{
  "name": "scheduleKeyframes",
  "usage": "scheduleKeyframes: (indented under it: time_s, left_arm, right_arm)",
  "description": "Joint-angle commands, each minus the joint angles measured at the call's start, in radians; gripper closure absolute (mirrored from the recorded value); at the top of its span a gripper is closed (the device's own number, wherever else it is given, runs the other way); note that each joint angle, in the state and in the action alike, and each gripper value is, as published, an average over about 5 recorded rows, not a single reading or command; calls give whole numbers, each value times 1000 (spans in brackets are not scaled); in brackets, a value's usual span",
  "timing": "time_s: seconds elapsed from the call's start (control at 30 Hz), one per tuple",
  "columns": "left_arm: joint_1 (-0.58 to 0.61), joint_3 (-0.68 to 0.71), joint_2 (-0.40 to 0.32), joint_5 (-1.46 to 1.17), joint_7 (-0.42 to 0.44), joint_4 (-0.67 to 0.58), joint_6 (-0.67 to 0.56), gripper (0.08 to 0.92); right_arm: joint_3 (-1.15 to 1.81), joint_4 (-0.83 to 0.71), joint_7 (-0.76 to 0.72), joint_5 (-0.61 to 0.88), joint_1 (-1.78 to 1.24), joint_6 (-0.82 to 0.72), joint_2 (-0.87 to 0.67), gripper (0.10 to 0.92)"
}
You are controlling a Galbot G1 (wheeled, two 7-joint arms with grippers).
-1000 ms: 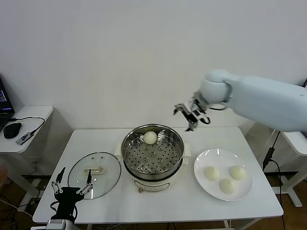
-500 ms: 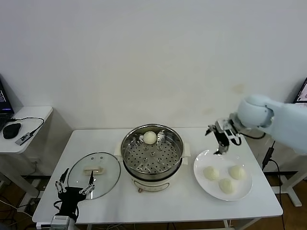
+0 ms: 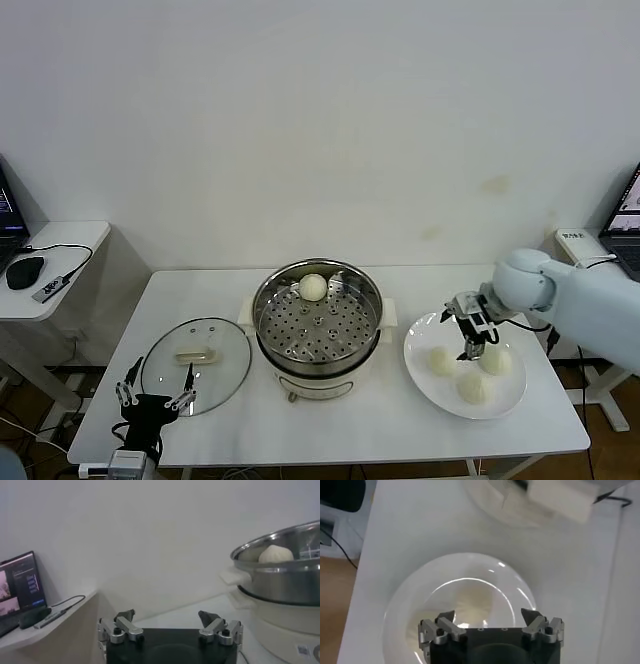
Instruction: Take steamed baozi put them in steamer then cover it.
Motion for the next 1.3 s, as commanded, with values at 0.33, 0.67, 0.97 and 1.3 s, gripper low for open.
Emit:
scheduleKeyframes:
  time_s: [0.33,0.67,0.97,1.3]
  left_arm:
    - [16,-4,-8,11,2,-9,2,177]
    - [10,1,-14,17,5,0,2,177]
    - [9,2,-16,18,4,2,1,177]
    - [10,2,-20,20,3,-1,1,177]
  right_arm:
    - [86,-133,1,-84,-167,-1,111,203]
    - [105,-160,5,-104,-196,0,133,229]
    - [121,-175,0,-129,-206,3,133,305]
    - [136,-160,-20,-116,-148,4,121,435]
